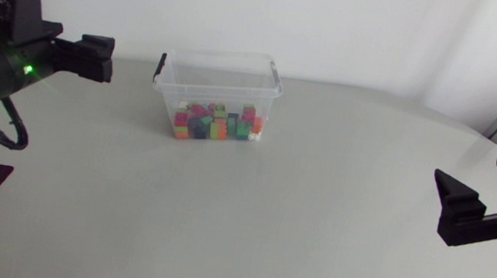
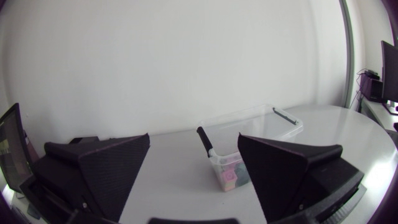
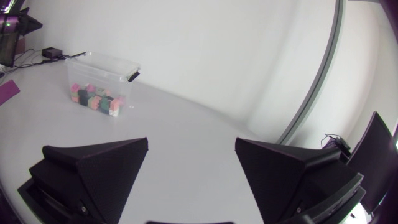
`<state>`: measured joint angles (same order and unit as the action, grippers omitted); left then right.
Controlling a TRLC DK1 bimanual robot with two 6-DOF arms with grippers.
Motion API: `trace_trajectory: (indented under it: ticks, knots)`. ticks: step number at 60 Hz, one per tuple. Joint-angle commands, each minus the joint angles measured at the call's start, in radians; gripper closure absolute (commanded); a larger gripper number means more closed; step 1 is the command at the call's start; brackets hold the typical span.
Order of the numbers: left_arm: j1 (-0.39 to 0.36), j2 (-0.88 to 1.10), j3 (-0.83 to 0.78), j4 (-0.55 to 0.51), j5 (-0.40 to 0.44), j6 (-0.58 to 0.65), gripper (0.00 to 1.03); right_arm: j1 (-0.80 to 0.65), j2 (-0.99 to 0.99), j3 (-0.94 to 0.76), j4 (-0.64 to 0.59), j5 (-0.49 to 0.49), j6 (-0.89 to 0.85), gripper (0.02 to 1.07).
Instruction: Place the duplo bricks in the container
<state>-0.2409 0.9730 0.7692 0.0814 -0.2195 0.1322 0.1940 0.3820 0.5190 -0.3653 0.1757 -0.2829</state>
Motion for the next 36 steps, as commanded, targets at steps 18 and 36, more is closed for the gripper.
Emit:
trace_trajectory:
  ticks: [18,36]
  knots:
    - [0.074,-0.275,-0.228,0.037,-0.012,0.018,0.05,-0.018,-0.138,-0.089,0.049,0.047,-0.044,0.06]
    - [0.096,-0.495,-0.387,0.031,-0.003,0.038,0.05,-0.043,-0.196,-0.138,0.076,0.038,-0.046,0.06]
